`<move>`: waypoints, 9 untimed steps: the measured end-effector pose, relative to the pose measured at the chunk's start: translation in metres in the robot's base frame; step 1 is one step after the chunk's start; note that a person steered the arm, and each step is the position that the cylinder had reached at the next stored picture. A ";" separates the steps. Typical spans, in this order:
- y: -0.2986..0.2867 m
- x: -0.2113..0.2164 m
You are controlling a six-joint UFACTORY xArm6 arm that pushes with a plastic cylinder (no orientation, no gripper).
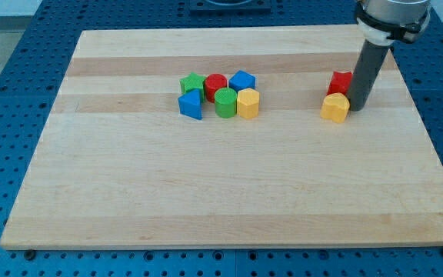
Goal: Move the yellow heart to the center bottom of the board
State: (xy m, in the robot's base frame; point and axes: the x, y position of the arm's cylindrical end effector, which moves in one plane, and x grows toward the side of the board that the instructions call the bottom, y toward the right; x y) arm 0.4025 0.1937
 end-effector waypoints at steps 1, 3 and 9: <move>-0.027 0.000; -0.034 0.002; -0.147 0.052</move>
State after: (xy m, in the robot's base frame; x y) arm 0.4549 0.0462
